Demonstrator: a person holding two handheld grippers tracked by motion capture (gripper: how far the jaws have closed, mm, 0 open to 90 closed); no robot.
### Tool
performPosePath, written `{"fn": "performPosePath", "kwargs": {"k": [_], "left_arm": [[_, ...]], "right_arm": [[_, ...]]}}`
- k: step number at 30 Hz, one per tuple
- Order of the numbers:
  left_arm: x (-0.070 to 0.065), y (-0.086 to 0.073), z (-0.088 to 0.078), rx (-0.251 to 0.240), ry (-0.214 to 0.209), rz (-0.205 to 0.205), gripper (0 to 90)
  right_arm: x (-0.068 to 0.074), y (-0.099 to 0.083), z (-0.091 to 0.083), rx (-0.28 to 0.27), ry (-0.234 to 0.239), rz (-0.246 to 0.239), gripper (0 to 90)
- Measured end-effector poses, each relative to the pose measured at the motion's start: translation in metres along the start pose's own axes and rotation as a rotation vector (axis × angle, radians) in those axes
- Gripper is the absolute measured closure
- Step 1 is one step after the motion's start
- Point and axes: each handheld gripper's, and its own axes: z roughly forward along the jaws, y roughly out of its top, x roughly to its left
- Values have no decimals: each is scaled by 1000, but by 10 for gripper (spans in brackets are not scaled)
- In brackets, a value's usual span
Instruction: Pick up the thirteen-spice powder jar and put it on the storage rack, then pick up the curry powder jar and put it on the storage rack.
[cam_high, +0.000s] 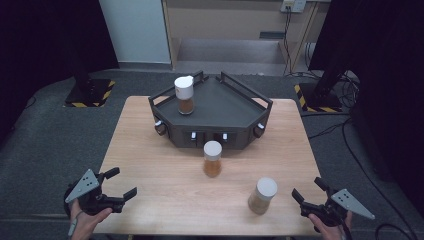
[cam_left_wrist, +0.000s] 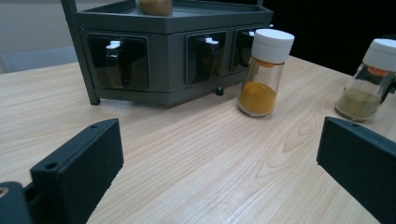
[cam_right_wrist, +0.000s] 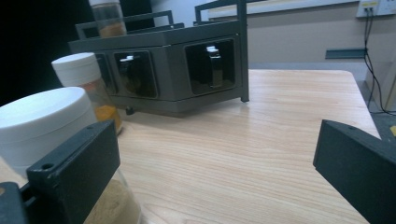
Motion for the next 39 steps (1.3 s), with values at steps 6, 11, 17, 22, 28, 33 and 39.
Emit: {"fn": "performPosePath", "kwargs": {"k": [6, 11, 17, 22, 28, 33, 39], "left_arm": [[0, 1, 2, 7, -16, 8, 0], [-2, 2, 3, 9, -24, 16, 0], [-2, 2, 3, 12, -24, 16, 0], [0, 2, 4, 13, -28, 14, 0], [-1, 2, 4, 17, -30, 15, 0], [1, 1, 4, 19, -30, 5, 0], [2, 1, 4, 24, -31, 3, 0]], "right_arm": [[1, 1, 1, 3, 3, -8, 10], [1, 2, 0, 9, 4, -14, 11], [1, 2, 0, 3, -1, -13, 10], [1, 3, 0, 4, -5, -13, 11], [-2, 3, -1, -3, -5, -12, 11], [-6, 6, -3, -23, -4, 2, 14], [-15, 21, -7, -32, 35, -7, 34]]}}
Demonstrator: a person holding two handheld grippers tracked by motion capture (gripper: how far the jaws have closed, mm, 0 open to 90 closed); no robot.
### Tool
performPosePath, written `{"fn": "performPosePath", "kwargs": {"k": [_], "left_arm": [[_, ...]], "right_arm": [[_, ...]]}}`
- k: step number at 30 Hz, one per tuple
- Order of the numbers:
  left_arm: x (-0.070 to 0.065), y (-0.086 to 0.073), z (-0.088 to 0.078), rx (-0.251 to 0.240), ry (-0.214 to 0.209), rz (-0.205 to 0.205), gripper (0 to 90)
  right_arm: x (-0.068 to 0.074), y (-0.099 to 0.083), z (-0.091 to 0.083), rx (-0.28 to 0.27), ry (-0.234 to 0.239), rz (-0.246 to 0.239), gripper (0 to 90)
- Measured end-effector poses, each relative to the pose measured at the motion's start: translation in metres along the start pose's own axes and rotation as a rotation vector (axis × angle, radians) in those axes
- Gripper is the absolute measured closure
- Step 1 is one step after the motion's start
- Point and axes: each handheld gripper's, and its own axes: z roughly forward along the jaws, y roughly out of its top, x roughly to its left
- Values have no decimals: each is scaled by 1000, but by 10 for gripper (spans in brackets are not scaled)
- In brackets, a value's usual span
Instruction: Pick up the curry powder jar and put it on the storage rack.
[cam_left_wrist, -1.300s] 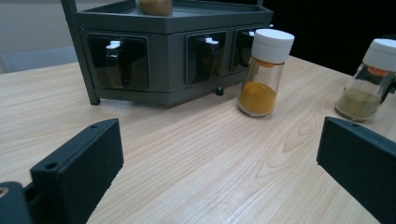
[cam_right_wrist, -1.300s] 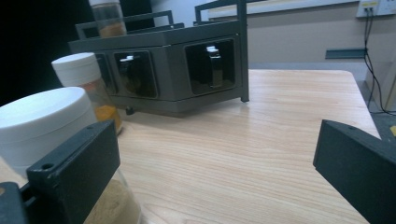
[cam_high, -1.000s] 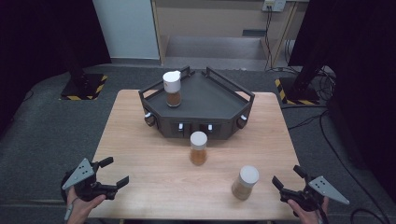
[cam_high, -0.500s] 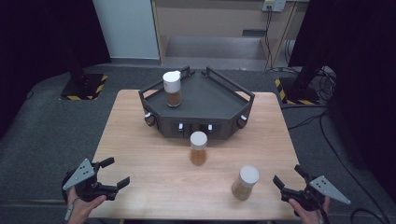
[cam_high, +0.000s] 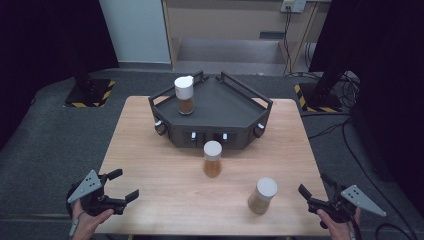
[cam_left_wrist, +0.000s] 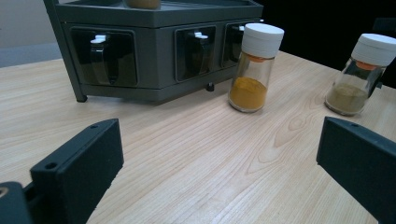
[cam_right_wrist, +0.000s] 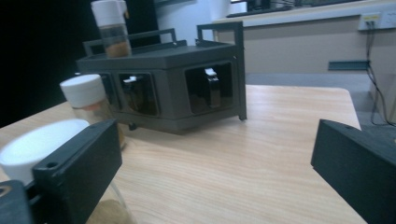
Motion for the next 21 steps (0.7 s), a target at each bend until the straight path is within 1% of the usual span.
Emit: {"fn": "performPosePath", "kwargs": {"k": [3, 4, 6, 9, 11, 14, 15, 18, 21], "left_arm": [[1, 0, 1, 6, 3, -3, 0], [1, 0, 1, 10, 3, 0, 0], [2, 0, 2, 17, 5, -2, 0], [4, 0, 4, 19, 0, -10, 0], [4, -1, 4, 19, -1, -12, 0], [6, -2, 3, 19, -1, -25, 0], [6, -2, 3, 19, 0, -28, 0], [6, -3, 2, 14, 0, -34, 0], [7, -3, 2, 12, -1, -33, 0]], "right_arm": [[-5, 14, 2, 11, 29, -24, 30], [-7, 18, 3, 14, 38, -25, 29], [-12, 28, 5, 10, 66, -17, 26], [-25, 43, 10, 2, 133, 1, 21], [-31, 50, 14, -4, 161, 20, 21], [-40, 65, 19, 0, 201, 43, 21], [-44, 72, 23, 6, 224, 55, 21], [-49, 89, 29, 15, 249, 45, 21], [-56, 105, 37, 25, 287, 36, 16]]}}
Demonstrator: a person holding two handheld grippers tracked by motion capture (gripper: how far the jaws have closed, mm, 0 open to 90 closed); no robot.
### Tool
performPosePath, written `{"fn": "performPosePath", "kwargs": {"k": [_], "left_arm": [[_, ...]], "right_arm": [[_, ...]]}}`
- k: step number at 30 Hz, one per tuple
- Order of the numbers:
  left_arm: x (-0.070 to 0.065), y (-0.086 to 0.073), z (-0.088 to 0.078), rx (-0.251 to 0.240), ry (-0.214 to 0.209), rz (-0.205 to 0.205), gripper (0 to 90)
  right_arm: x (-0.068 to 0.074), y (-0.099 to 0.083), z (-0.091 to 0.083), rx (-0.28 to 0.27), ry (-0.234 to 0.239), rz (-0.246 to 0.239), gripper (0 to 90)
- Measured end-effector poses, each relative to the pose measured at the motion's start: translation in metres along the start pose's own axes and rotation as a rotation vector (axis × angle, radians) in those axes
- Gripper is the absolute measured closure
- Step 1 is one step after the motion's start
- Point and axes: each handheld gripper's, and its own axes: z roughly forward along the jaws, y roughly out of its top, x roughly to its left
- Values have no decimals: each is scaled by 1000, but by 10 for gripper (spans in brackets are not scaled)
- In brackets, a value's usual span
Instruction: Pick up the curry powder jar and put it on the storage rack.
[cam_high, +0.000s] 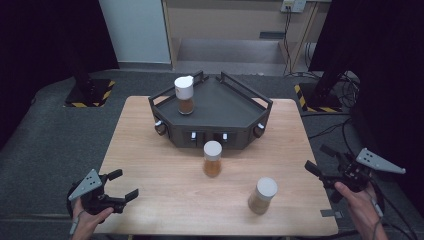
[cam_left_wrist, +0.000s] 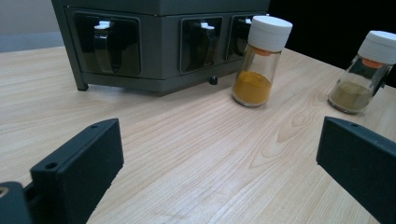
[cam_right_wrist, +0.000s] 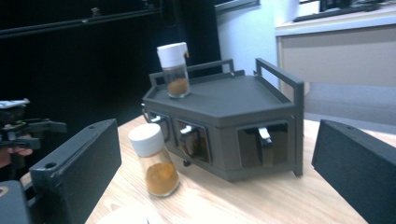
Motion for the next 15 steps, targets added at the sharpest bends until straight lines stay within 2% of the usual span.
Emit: {"fn": "performPosePath", "kwargs": {"k": [5, 6, 15], "left_arm": [[0, 0, 1, 5, -2, 0, 0], [0, 0, 1, 5, -2, 0, 0], [0, 0, 1, 6, -2, -1, 0]], "right_arm": [[-6, 22, 9, 22, 28, -27, 11], [-6, 22, 9, 22, 28, -27, 11], [-9, 58, 37, 91, 88, -108, 11]]}}
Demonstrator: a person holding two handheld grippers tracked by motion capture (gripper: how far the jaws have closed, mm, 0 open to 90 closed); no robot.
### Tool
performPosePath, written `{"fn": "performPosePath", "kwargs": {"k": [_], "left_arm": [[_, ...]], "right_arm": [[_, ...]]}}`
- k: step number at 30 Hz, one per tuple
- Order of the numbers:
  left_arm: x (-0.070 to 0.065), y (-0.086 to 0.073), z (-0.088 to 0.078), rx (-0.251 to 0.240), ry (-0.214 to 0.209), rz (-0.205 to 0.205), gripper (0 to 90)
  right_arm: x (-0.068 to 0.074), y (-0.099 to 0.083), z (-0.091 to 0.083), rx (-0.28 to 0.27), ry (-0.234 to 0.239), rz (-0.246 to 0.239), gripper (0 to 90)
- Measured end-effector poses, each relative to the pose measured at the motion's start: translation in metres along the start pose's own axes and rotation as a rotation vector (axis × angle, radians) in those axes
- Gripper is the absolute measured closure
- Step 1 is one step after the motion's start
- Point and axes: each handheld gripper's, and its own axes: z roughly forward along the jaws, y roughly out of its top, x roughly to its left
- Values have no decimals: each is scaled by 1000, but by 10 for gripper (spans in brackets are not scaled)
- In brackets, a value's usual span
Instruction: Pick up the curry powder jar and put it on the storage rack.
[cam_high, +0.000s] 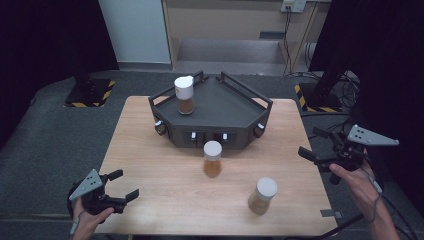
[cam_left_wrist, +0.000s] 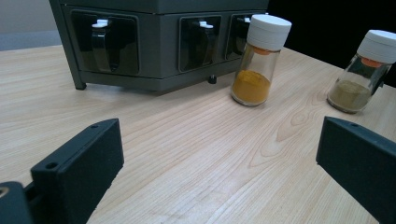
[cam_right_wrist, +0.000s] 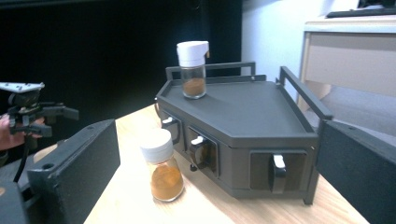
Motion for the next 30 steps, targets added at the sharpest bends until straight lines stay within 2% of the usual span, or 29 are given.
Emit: {"fn": "performPosePath", "kwargs": {"k": [4, 7, 9, 20, 30], "left_arm": [[0, 0, 0, 0, -1, 1, 0], [0, 0, 0, -1, -1, -1, 0], [1, 0, 0, -1, -1, -2, 0], [1, 0, 0, 2, -4, -7, 0], [1, 0, 0, 3, -7, -5, 0]], "right_arm": [[-6, 18, 15, 37, 32, -18, 10], [-6, 28, 24, 58, 32, -46, 11], [-9, 35, 32, 73, 51, -62, 11], [-21, 54, 68, 128, 116, -99, 12], [-18, 73, 99, 170, 137, -142, 16]]}}
